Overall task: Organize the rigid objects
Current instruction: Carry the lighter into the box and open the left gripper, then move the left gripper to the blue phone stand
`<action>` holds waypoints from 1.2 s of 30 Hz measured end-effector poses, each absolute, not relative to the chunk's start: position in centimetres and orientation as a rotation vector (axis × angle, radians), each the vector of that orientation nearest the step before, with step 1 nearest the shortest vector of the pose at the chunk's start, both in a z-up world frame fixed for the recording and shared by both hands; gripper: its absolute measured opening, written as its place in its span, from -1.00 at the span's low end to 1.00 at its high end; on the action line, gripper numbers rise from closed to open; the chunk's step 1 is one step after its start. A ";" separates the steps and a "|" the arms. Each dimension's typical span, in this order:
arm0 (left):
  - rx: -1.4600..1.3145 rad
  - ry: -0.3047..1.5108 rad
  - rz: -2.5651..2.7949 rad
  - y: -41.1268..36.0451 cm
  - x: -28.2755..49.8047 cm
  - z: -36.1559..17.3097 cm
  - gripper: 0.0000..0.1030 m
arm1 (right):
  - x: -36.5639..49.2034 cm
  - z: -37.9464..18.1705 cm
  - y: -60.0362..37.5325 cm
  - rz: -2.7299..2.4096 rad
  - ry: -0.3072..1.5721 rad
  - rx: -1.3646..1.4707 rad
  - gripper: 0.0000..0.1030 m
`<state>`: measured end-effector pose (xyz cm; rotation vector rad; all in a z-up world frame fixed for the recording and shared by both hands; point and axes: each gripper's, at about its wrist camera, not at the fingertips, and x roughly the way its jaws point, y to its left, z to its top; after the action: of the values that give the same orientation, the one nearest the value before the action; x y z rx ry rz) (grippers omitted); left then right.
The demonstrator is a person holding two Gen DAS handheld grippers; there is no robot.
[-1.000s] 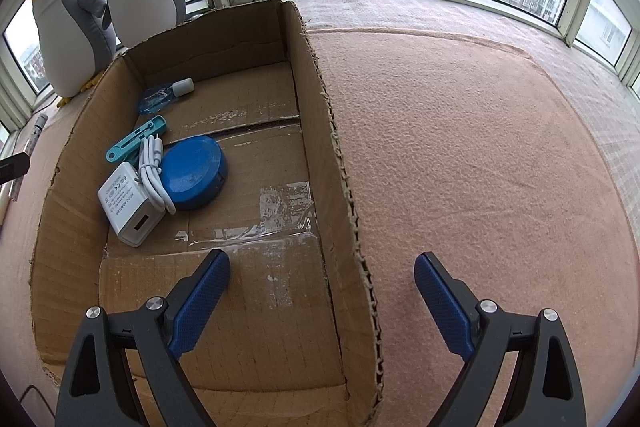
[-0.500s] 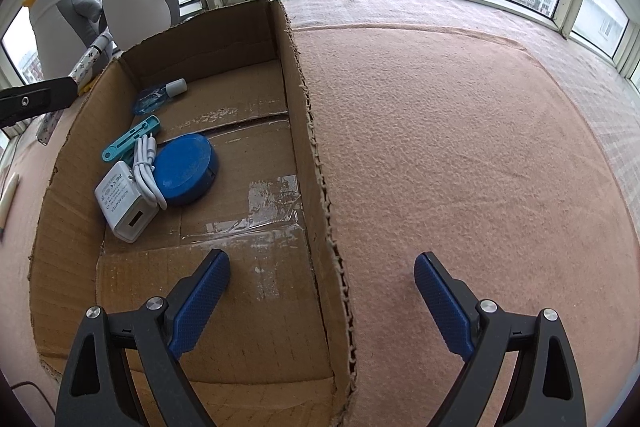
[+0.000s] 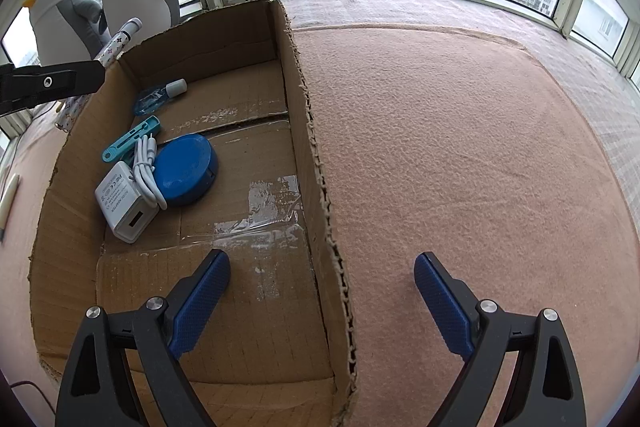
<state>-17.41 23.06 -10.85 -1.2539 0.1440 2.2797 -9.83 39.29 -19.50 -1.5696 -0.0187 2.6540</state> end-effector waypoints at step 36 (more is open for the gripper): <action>-1.235 0.125 2.391 19.2 -18.2 -9.3 0.86 | -9.7 -19.5 39.2 2.654 -0.028 -1.565 0.77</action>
<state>-18.23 19.24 -9.33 -1.2354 0.1246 2.3910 -9.72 39.17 -19.46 -1.5651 -0.0276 2.6545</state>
